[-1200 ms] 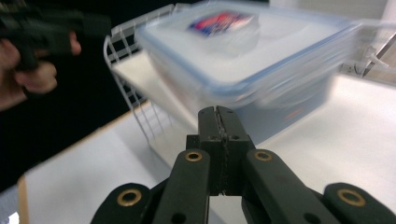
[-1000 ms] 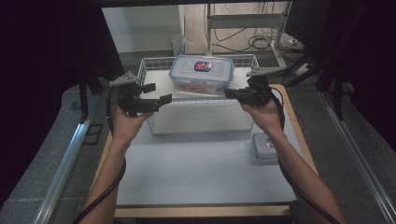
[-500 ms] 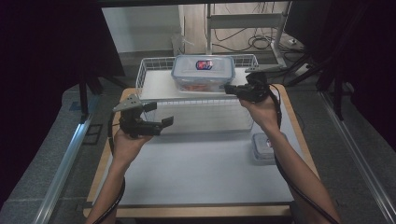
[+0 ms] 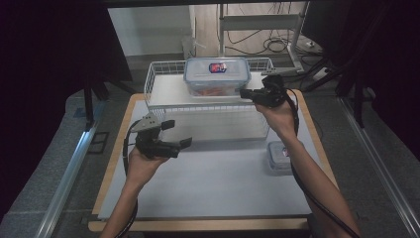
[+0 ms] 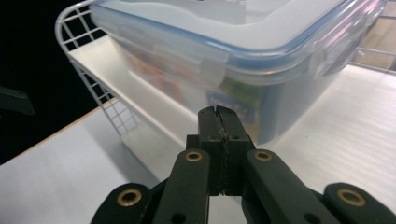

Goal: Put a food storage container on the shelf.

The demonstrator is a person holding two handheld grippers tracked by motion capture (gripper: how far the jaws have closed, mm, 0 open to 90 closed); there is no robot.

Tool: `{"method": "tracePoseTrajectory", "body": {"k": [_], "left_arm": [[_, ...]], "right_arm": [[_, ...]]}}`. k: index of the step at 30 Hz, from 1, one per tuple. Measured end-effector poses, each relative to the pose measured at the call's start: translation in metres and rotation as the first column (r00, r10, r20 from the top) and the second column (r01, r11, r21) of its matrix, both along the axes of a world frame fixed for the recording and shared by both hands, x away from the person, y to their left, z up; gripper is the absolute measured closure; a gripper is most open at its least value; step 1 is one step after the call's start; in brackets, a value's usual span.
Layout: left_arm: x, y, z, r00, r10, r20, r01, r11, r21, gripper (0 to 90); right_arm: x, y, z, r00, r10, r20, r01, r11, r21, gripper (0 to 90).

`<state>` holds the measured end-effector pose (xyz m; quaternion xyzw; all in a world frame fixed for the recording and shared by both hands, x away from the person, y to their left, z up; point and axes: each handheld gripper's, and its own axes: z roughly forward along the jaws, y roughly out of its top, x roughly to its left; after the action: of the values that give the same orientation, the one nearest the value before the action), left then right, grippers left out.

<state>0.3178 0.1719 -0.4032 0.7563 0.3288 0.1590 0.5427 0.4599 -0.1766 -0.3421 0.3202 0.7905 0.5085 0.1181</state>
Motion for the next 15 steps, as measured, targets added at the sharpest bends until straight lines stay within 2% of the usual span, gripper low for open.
{"method": "tracePoseTrajectory", "body": {"k": [4,6,9,14,15], "left_arm": [[-0.008,-0.003,-0.005,1.0,0.007,0.003,-0.007,0.9993,0.037,6.8],[-0.012,-0.004,-0.009,0.9998,0.017,-0.002,-0.017,0.9982,0.058,6.5],[-0.017,-0.006,-0.016,0.9995,0.027,-0.015,-0.026,0.9967,0.076,6.3],[-0.026,-0.007,-0.027,0.9984,0.043,-0.037,-0.039,0.9941,0.101,5.3],[-0.027,-0.007,-0.029,0.9981,0.044,-0.043,-0.04,0.9938,0.104,5.3]], "right_arm": [[-0.014,-0.005,-0.004,0.9995,0.032,0.004,-0.032,0.999,0.011,86.4],[-0.029,-0.009,-0.01,0.9984,0.056,0.012,-0.056,0.998,0.006,80.0],[-0.037,-0.011,-0.014,0.9977,0.066,0.017,-0.066,0.998,0.004,75.0],[-0.066,-0.018,-0.032,0.9961,0.081,0.033,-0.08,0.996,-0.036,60.9],[-0.066,-0.018,-0.032,0.9961,0.081,0.033,-0.08,0.996,-0.036,60.9]]}}
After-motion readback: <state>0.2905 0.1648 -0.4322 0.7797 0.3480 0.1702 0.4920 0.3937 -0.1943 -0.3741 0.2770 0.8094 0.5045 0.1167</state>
